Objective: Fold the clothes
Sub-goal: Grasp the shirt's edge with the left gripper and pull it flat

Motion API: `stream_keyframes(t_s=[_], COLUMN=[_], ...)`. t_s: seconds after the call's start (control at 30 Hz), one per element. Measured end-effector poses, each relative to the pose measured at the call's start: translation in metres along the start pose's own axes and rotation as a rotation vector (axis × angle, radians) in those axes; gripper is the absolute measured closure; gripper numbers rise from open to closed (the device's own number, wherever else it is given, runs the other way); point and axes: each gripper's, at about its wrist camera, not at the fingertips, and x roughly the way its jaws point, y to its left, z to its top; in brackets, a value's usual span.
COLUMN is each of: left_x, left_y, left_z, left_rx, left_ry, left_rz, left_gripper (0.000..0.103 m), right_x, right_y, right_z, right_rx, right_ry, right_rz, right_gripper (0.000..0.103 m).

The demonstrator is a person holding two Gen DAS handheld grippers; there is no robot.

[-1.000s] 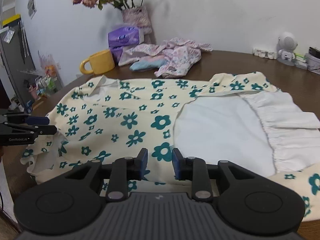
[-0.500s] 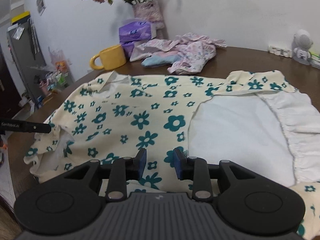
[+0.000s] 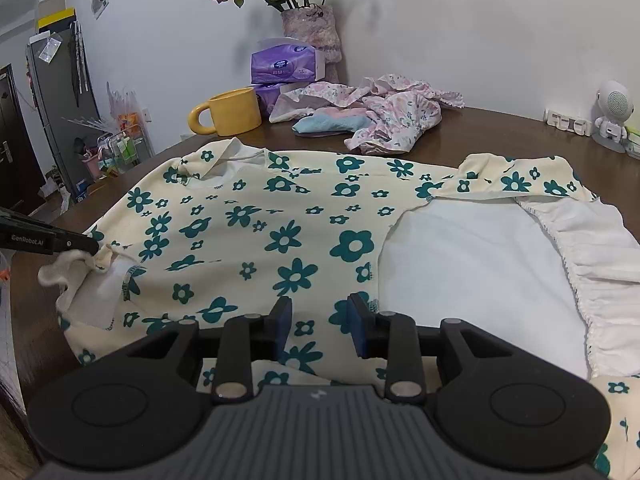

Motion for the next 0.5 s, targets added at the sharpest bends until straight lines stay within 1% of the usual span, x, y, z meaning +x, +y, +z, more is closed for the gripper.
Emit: stream_keyframes(t_s=[0.03, 0.1, 0.13, 0.2, 0.23, 0.27, 0.37, 0.43, 0.5], left_x=[-0.002, -0.005, -0.007, -0.012, -0.013, -0.014, -0.013, -0.01, -0.005], left_y=[0.001, 0.004, 0.005, 0.006, 0.006, 0.007, 0.006, 0.005, 0.003], left_z=[0.0, 0.0, 0.0, 0.003, 0.005, 0.007, 0.016, 0.025, 0.036], left_rx=[-0.022, -0.067, -0.08, -0.104, -0.113, -0.122, -0.135, -0.126, -0.096], left_ry=[-0.014, -0.042, -0.056, -0.088, -0.1, -0.113, -0.139, -0.142, -0.146], left_rz=[-0.006, -0.019, -0.013, 0.003, 0.006, 0.008, 0.017, 0.009, -0.002], left_gripper=[0.07, 0.05, 0.049, 0.043, 0.036, 0.033, 0.029, 0.028, 0.028], right_x=[0.0, 0.0, 0.001, 0.0, 0.0, -0.001, -0.006, -0.009, -0.01], right_y=[0.0, 0.002, 0.003, 0.001, -0.001, -0.004, -0.012, -0.014, -0.015], right_z=[0.0, 0.0, 0.0, 0.001, 0.002, 0.004, 0.012, 0.02, 0.031], right_rx=[-0.001, -0.004, -0.005, 0.009, 0.027, 0.052, 0.095, 0.087, 0.062], right_ry=[-0.001, -0.001, 0.0, 0.003, 0.006, 0.006, -0.013, -0.029, -0.045], right_rz=[0.0, 0.0, 0.0, 0.008, 0.019, 0.033, 0.047, 0.031, 0.007], right_gripper=[0.07, 0.067, 0.067, 0.067, 0.067, 0.067, 0.067, 0.067, 0.066])
